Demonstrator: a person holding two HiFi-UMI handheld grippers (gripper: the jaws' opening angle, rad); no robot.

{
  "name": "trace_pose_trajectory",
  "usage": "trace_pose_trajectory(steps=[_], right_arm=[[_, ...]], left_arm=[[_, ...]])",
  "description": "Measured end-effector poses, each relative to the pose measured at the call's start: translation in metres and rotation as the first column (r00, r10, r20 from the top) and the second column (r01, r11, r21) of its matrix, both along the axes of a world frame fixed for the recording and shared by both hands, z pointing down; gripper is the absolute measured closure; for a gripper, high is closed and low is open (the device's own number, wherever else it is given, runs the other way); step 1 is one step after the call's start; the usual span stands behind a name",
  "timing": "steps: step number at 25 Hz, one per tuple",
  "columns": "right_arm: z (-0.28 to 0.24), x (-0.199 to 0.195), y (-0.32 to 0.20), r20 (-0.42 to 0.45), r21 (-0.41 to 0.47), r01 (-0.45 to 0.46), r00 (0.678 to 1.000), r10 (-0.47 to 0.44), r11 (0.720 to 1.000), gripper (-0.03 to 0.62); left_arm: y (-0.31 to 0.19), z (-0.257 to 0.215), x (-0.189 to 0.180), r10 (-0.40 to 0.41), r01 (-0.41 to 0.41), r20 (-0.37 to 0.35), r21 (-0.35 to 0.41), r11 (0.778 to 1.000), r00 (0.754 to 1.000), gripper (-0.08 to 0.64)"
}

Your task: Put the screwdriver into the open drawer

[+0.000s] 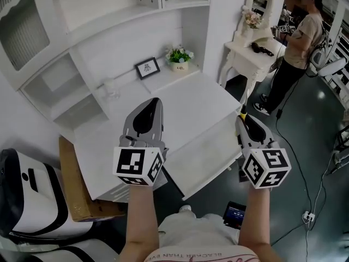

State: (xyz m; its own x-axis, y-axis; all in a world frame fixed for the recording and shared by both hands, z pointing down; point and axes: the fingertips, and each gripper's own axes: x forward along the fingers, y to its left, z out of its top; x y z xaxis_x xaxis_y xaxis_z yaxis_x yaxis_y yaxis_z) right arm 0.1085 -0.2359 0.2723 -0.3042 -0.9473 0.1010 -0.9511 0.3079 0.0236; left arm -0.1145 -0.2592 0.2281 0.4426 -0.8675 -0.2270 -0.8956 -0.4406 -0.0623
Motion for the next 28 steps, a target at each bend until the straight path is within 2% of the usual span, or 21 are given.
trace_pose_trajectory(steps=[8,15,22,28], right_arm=[[0.043,0.002,-0.018,0.086,-0.113,0.009,0.996,0.001,0.994,0.509],[0.077,0.008,-0.030,0.111,-0.207,0.028,0.994,-0.005,0.978,0.509],[0.126,0.007,-0.045,0.137,-0.332,0.070,0.990,-0.025,0.941,0.509],[0.166,0.009,-0.055,0.115,-0.431,0.080,0.993,-0.033,0.899,0.509]], left_arm=[[-0.023,0.038,0.004,0.026,-0.026,-0.004,-0.077,0.997,1.000,0.555],[-0.031,0.069,0.015,0.028,-0.026,0.006,-0.147,0.989,1.000,0.555],[-0.044,0.113,0.019,-0.013,0.025,0.051,-0.239,0.971,0.999,0.555],[-0.055,0.140,0.023,-0.025,0.048,0.084,-0.293,0.955,0.996,0.555]])
